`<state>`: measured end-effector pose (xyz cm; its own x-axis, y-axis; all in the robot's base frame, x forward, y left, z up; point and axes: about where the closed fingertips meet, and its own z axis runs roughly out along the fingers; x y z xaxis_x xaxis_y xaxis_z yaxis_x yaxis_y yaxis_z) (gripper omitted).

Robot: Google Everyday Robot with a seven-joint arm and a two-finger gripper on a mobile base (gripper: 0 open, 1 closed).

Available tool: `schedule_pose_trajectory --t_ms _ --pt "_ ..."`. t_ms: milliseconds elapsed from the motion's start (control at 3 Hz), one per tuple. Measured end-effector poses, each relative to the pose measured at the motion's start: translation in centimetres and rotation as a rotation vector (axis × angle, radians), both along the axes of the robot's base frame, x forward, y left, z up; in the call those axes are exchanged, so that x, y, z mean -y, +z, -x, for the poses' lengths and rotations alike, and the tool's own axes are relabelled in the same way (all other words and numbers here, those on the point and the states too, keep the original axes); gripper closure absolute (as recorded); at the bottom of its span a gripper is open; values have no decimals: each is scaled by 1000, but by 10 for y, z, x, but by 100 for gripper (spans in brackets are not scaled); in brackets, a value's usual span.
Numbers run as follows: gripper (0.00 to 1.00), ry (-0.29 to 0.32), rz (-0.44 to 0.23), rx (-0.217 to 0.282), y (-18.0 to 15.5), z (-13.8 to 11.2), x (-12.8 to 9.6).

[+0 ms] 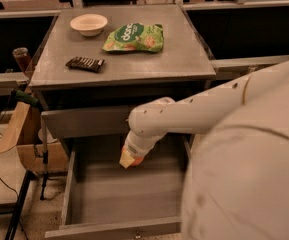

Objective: Pick apple from middle drawer and place on counter

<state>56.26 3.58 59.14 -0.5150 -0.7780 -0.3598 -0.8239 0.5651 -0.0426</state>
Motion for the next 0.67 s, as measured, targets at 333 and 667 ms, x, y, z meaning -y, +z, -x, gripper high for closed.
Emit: schedule_pose_trajectory --t_ms 333,667 --pt "100 -5 84 56 71 1 0" --pt "100 -24 114 240 199 -18 -46"
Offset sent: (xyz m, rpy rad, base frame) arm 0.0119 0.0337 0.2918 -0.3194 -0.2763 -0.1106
